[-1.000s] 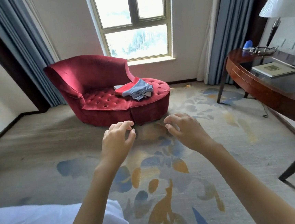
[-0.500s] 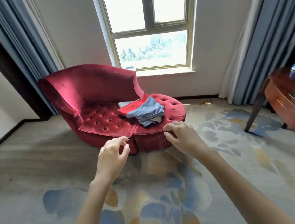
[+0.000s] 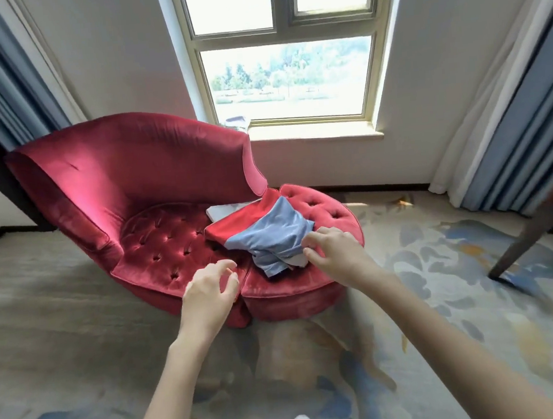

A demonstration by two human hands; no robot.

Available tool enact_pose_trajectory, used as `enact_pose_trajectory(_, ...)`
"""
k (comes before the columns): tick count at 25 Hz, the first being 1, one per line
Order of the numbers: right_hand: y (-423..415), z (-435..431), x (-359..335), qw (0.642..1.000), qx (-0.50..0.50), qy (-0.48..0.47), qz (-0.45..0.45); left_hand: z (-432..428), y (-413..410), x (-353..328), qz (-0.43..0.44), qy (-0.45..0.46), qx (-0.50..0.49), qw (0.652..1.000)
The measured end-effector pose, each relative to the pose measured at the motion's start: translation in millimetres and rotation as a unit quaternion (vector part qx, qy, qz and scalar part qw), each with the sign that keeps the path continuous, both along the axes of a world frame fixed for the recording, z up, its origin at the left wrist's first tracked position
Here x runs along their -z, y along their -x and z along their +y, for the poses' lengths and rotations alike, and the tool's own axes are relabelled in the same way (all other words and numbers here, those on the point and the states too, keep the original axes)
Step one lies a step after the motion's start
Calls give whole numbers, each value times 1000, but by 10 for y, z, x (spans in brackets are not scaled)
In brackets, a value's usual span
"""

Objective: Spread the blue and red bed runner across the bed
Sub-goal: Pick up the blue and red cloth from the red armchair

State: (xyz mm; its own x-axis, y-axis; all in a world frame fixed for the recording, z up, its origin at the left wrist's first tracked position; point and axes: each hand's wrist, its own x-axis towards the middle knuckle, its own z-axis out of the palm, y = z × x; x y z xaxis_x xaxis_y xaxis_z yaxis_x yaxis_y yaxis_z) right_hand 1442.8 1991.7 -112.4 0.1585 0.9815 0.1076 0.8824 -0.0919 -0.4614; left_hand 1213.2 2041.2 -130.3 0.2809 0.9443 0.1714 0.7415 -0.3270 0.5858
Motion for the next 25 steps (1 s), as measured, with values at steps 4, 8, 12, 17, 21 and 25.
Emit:
enact_pose_trajectory(4,-384,953,179,999,-2,30,15,909,-413,178,7,50,7,999)
enact_pose_trajectory(8,-741,1891,541,995,-26,92,8,1676,-702,532,26,111,-7,993)
enact_pose_trajectory(12,-1059,2956,959,990,-52,129,21,2517,-987,965,13,188,-75,979)
enact_pose_trajectory(17,-1527,4071,1730,978,-20,207,9,3571,-1569,1753,-10,308,-150,939)
enact_pose_trajectory(21,-1827,4774,2447,965,29,261,-13,4196,-1968,2489,-41,350,-197,915)
enact_pose_trajectory(25,-2024,5372,3302,943,105,315,15,4642,-1967,3363,-85,410,-373,828)
